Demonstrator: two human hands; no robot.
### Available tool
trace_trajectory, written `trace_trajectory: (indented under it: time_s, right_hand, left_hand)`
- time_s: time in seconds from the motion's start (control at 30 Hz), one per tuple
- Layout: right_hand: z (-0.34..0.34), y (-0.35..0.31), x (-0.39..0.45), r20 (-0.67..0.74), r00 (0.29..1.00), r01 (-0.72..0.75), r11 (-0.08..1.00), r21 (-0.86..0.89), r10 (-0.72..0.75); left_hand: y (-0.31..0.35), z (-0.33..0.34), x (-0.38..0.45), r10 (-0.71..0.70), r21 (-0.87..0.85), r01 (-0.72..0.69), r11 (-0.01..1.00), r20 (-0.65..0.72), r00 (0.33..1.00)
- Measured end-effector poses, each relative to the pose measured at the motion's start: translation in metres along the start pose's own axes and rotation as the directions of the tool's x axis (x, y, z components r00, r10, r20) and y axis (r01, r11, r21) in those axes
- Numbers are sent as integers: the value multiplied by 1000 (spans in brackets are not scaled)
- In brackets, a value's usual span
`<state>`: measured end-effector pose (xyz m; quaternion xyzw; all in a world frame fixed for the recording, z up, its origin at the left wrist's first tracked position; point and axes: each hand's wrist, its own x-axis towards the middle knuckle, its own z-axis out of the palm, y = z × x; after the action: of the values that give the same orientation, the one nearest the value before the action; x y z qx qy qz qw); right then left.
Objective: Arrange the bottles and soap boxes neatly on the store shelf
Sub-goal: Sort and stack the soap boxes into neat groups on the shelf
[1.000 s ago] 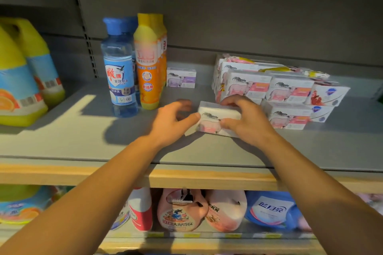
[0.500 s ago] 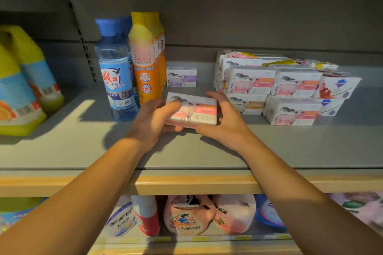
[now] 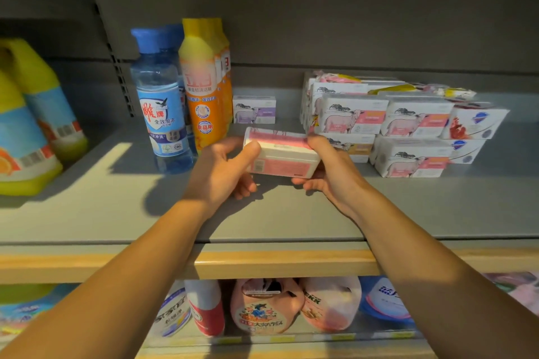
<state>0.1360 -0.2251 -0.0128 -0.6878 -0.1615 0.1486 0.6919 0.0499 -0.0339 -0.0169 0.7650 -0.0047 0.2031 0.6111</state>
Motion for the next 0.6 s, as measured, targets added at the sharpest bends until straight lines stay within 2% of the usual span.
trace_trajectory:
  time_s: [0.07, 0.2, 0.3, 0.47, 0.6]
  right_hand:
    - [-1, -1, 1, 21, 1000, -12, 1000, 14, 11]
    - [0, 1, -1, 64, 997, 38, 996, -76, -33]
    - [0, 3, -4, 65, 996, 68, 989, -133, -60]
    - [-1, 6, -5, 80, 987, 154, 969, -192, -141]
    - [-2, 6, -3, 81, 981, 185, 980, -75, -178]
  left_hand:
    - [-1, 1, 0, 21, 107, -13, 994, -74, 997]
    - [-4, 4, 4, -39, 127, 68, 990, -217, 975]
    - [-5, 4, 6, -98, 114, 125, 986, -216, 972]
    - [-5, 4, 6, -113, 48, 127, 991, -218, 969]
    - [-2, 4, 3, -52, -30, 48, 998, -146, 988]
